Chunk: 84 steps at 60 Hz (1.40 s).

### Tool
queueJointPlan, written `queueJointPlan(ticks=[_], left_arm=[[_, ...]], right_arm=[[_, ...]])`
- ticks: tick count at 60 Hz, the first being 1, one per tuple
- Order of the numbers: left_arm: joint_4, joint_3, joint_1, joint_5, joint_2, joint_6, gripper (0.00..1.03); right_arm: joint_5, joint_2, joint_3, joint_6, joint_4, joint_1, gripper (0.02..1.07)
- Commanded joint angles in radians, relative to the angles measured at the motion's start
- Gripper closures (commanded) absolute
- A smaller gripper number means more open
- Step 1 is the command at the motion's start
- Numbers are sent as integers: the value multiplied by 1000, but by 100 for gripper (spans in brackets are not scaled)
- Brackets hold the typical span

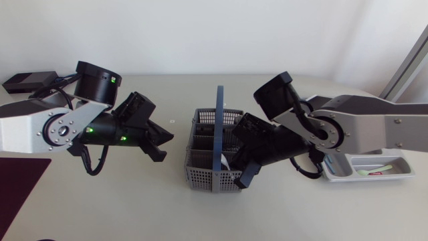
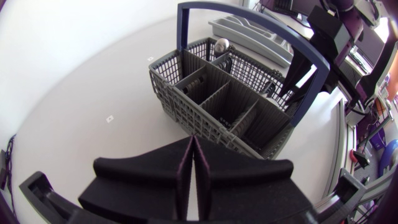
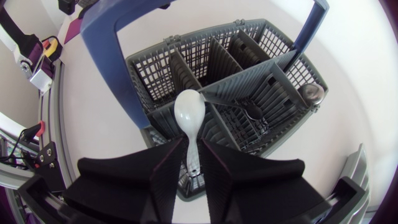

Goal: Sort the cutlery from the basket into the organizer compartments.

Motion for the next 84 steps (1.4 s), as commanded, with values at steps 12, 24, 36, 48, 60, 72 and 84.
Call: queueJointPlan(ticks=[12, 24, 36, 48, 60, 72, 84], left_arm=[[-7, -25, -3, 9, -22, 27, 100], [-9, -28, -3, 11, -23, 27, 100], [-15, -23, -3, 11, -29, 27, 100], [-20, -17, -6, 11, -31, 27, 100], [-20, -14, -8, 11, -31, 27, 100], [-20, -8, -11, 11, -29, 25, 100], [-20, -6, -17, 11, -22, 23, 100]], right_arm=[[3, 48, 34, -52, -1, 13, 73], [3, 65, 33, -67, -3, 18, 69], [8, 89, 46, -76, -8, 19, 69], [14, 114, 62, -92, -24, 19, 66], [14, 143, 65, -116, -37, 21, 66], [14, 181, 74, -133, -37, 18, 66], [14, 224, 80, -144, -32, 18, 77]])
